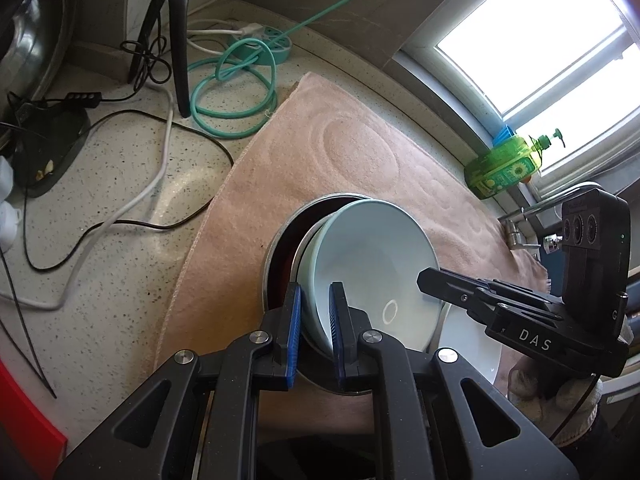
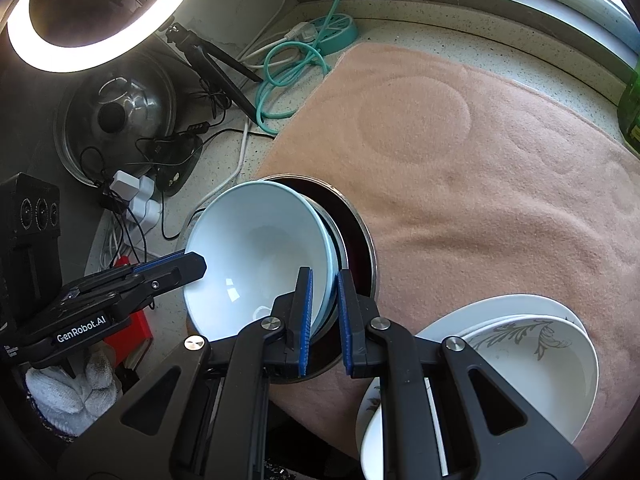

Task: Organize plates and bowls
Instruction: 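Lower the pale blue bowl into the red-bottomed bowl, then open both grippers to release the pale blue bowl, then move both grippers to the rim of the nested bowl stack, then close both grippers on the large steel bowl rim, then lift the bowl stack and carry it over the white plate stack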

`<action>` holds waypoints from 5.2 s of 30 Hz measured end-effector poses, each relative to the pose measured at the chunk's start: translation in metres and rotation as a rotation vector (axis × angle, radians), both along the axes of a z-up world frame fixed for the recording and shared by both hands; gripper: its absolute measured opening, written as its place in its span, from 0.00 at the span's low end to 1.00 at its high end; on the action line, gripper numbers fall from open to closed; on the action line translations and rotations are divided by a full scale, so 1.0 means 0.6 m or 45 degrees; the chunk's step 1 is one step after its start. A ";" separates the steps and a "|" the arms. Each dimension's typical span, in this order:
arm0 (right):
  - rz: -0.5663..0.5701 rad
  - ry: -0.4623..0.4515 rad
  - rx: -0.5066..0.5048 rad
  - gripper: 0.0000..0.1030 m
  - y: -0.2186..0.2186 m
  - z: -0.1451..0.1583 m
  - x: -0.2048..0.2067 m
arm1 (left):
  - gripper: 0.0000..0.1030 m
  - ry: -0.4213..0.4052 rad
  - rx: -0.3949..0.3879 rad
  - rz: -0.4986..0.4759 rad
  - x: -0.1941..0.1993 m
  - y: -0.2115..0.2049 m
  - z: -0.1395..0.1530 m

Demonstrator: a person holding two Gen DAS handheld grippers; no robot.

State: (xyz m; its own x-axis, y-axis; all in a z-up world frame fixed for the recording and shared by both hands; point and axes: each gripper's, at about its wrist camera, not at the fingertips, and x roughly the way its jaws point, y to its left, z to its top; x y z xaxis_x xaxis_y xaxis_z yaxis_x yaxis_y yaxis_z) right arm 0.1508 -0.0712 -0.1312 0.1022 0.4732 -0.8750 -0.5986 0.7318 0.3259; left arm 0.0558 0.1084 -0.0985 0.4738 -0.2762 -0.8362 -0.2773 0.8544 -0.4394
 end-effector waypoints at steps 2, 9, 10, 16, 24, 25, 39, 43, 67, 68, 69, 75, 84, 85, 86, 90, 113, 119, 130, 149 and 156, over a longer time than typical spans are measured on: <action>0.002 -0.001 -0.005 0.12 0.000 -0.001 0.000 | 0.12 0.002 -0.003 0.001 0.001 0.000 -0.001; 0.008 0.000 -0.018 0.12 0.003 -0.005 0.000 | 0.12 0.009 0.007 -0.004 0.004 -0.002 -0.002; 0.012 -0.003 -0.021 0.12 0.005 -0.005 0.001 | 0.12 0.008 0.011 -0.006 0.005 -0.002 -0.002; 0.018 -0.018 -0.030 0.12 0.006 -0.003 0.000 | 0.12 0.011 0.026 -0.011 0.007 -0.004 -0.002; 0.024 -0.062 -0.022 0.13 0.004 0.012 -0.005 | 0.12 0.003 0.025 0.012 0.003 0.005 0.001; 0.025 -0.067 -0.017 0.14 0.003 0.015 -0.006 | 0.12 0.001 0.024 0.016 0.001 0.006 0.002; -0.023 -0.204 0.068 0.64 -0.039 0.064 -0.018 | 0.31 -0.066 0.054 0.068 -0.029 0.016 0.028; -0.096 -0.176 0.097 0.64 -0.062 0.063 -0.011 | 0.31 -0.075 0.078 0.094 -0.040 0.018 0.028; -0.182 -0.302 0.099 0.80 -0.110 0.053 -0.016 | 0.31 -0.070 0.054 0.221 -0.083 0.026 -0.005; -0.184 -0.294 0.101 0.79 -0.111 0.052 -0.015 | 0.31 -0.069 0.059 0.216 -0.081 0.025 -0.005; -0.187 -0.287 0.102 0.75 -0.112 0.051 -0.013 | 0.31 -0.067 0.066 0.213 -0.080 0.024 -0.006; -0.181 -0.191 0.098 0.53 -0.108 0.034 -0.004 | 0.31 -0.064 0.038 0.214 -0.074 0.029 -0.017; -0.156 -0.123 0.072 0.33 -0.086 0.011 0.000 | 0.29 -0.052 0.002 0.190 -0.065 0.029 -0.030; -0.156 -0.109 0.078 0.31 -0.085 0.008 0.002 | 0.28 -0.053 0.001 0.184 -0.064 0.029 -0.030; -0.158 -0.097 0.079 0.27 -0.084 0.005 0.004 | 0.27 -0.050 0.002 0.176 -0.062 0.029 -0.031; -0.167 -0.028 0.097 0.26 -0.083 -0.010 0.009 | 0.21 -0.038 -0.013 0.156 -0.055 0.028 -0.035; -0.155 0.062 0.093 0.16 -0.058 -0.026 0.020 | 0.20 -0.013 -0.034 0.122 -0.035 0.025 -0.052; -0.143 0.081 0.069 0.13 -0.046 -0.040 0.021 | 0.20 -0.012 -0.038 0.116 -0.034 0.025 -0.055; -0.153 0.106 0.069 0.12 -0.044 -0.046 0.024 | 0.09 -0.019 0.050 0.052 -0.020 0.008 -0.046; -0.165 0.037 0.117 0.12 -0.077 0.016 -0.002 | 0.09 -0.080 0.059 0.031 -0.036 -0.008 0.001; -0.206 -0.006 0.143 0.12 -0.122 0.055 -0.017 | 0.09 -0.142 0.065 -0.025 -0.035 -0.037 0.039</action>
